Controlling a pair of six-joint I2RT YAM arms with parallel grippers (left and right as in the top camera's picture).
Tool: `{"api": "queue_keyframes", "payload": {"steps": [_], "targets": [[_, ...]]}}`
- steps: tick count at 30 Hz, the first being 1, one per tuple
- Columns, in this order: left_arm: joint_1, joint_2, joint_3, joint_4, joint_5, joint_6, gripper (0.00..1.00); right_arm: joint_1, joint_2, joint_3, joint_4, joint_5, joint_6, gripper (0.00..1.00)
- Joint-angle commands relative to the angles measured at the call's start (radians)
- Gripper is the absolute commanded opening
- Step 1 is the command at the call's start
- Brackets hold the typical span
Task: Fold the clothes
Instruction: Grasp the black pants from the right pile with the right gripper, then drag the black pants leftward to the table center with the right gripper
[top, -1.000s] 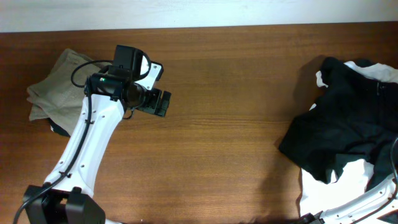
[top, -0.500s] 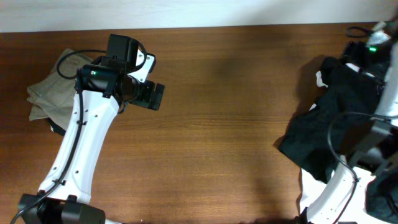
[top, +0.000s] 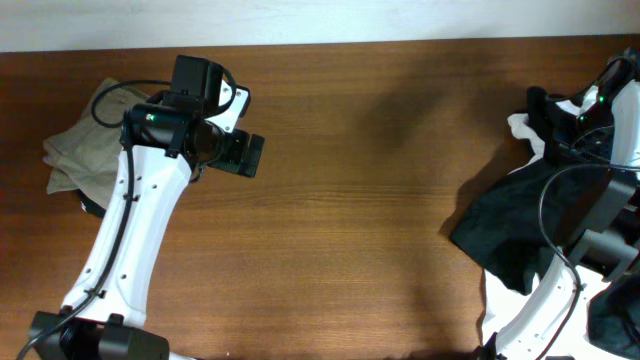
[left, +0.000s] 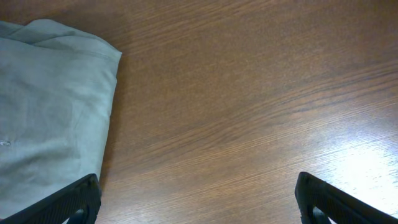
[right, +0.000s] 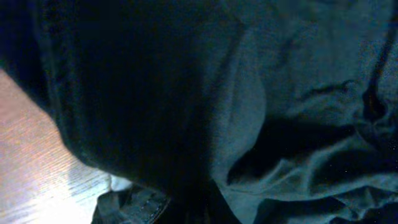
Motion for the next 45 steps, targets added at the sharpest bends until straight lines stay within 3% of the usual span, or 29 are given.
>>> {"api": "queue_keyframes", "payload": {"steps": [1,3,4,7,10,13,14,15,16,17,19,21,22,25,29,32,35,36,38,39,40,43,45], "targets": [[0.005,-0.009,0.016,0.002,0.014,-0.002,1.00,-0.005,-0.028,0.013,0.003,-0.111,-0.065,0.04],[0.008,-0.009,0.016,0.004,0.014,-0.019,1.00,0.000,-0.119,0.097,-0.011,-0.229,-0.067,0.04],[0.019,-0.009,0.025,0.000,0.015,-0.094,1.00,0.018,-0.183,0.139,-0.023,-0.257,-0.067,0.04],[0.066,-0.010,0.110,-0.067,0.017,-0.138,1.00,0.122,-0.365,0.249,-0.032,-0.250,-0.036,0.04],[0.169,-0.017,0.290,-0.177,0.010,-0.137,0.99,0.376,-0.455,0.262,-0.069,-0.254,-0.027,0.04],[0.278,-0.045,0.398,-0.222,0.010,-0.137,0.99,0.772,-0.354,0.258,-0.081,-0.257,-0.011,0.04],[0.294,-0.054,0.402,-0.222,0.010,-0.137,0.99,0.868,-0.321,0.258,-0.090,-0.257,-0.031,0.08],[0.317,-0.068,0.403,-0.222,0.010,-0.135,0.99,0.965,-0.293,0.258,-0.114,-0.257,-0.108,0.39],[0.329,-0.074,0.403,-0.223,0.011,-0.134,0.99,1.075,-0.282,0.258,-0.128,-0.225,-0.135,0.52],[0.329,-0.075,0.402,-0.222,0.012,-0.134,0.99,1.120,-0.289,0.262,-0.129,-0.123,-0.114,0.56],[0.323,-0.070,0.402,-0.218,0.087,-0.114,0.99,1.082,-0.348,0.262,-0.133,-0.010,-0.042,0.60],[0.276,-0.026,0.400,-0.204,0.260,0.004,0.99,0.946,-0.434,0.262,-0.136,-0.010,0.031,0.62],[0.245,0.006,0.397,-0.205,0.262,0.023,0.99,0.880,-0.468,0.262,-0.140,-0.013,0.089,0.62],[0.059,0.263,0.397,-0.186,0.355,0.126,0.99,0.658,-0.574,0.262,-0.151,-0.103,0.148,0.64],[-0.029,0.612,0.397,-0.084,0.376,0.127,0.98,0.546,-0.634,0.262,-0.201,-0.107,0.148,0.64],[-0.035,0.811,0.397,-0.036,0.513,0.126,0.76,0.536,-0.634,0.261,-0.227,-0.106,0.148,0.64],[-0.036,0.855,0.397,-0.027,0.520,0.103,0.68,0.536,-0.634,0.261,-0.240,-0.092,0.148,0.64],[-0.038,0.855,0.397,-0.030,0.520,0.103,0.58,0.536,-0.634,0.261,-0.240,-0.092,0.148,0.64],[-0.040,0.855,0.397,-0.029,0.519,0.103,0.17,0.536,-0.634,0.261,-0.241,-0.092,0.148,0.64],[-0.039,0.855,0.397,-0.031,0.481,0.093,0.01,0.536,-0.634,0.261,-0.241,-0.092,0.148,0.64],[-0.029,0.855,0.411,-0.049,0.376,0.033,0.01,0.536,-0.632,0.261,-0.240,-0.092,0.148,0.64],[0.071,0.853,0.570,-0.241,0.168,0.013,0.01,0.536,-0.602,0.253,-0.243,0.018,0.148,0.70],[0.212,0.853,0.724,-0.343,0.123,-0.026,0.01,0.502,-0.521,0.205,-0.245,0.029,0.148,0.69]]}}
